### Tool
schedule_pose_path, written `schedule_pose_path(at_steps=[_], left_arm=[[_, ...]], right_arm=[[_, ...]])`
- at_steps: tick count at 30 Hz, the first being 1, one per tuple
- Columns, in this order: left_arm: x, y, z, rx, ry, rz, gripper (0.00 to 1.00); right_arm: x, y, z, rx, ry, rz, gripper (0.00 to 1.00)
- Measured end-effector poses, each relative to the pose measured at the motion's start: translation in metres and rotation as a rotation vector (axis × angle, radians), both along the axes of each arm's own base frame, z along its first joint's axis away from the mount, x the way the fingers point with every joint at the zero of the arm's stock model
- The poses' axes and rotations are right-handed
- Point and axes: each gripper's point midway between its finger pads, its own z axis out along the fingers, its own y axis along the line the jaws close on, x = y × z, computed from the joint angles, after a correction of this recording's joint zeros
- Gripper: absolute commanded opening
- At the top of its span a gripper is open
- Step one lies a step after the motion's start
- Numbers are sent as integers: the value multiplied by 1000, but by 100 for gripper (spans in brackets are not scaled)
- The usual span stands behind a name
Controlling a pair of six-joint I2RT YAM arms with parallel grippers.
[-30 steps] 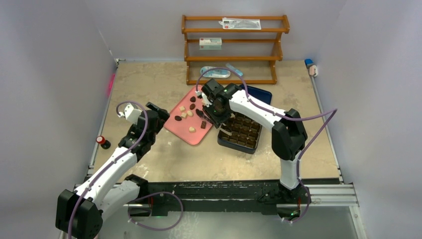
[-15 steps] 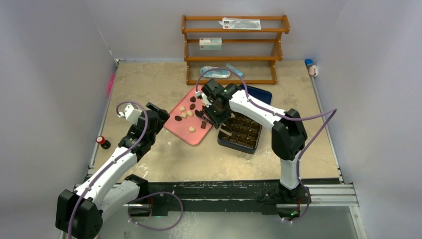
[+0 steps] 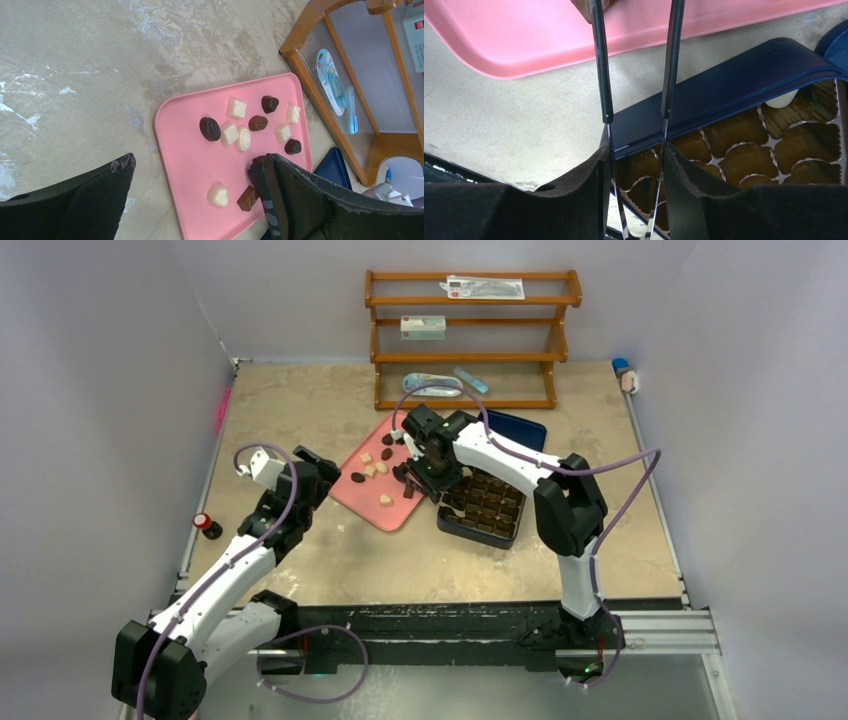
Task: Pack the chocolate
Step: Pick up the fake chocolate from the plate.
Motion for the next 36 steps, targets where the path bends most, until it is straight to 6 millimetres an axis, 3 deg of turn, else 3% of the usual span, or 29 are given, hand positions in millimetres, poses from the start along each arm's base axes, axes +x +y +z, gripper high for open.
schedule_pose_path(at_steps=[8,17,23,36], left_arm=[[0,0,0,0,0,0,100],[1,-1,-2,1,5,0,100],[2,-1,-2,-1,3,-2,100],[1,-1,0,-4,-1,-4,100]], right_arm=[[5,4,5,18,-13,-3,39],[9,5,-1,20,2,-8,25],[10,6,-1,24,-1,-9,0],[14,4,0,17,-23,-15,0]])
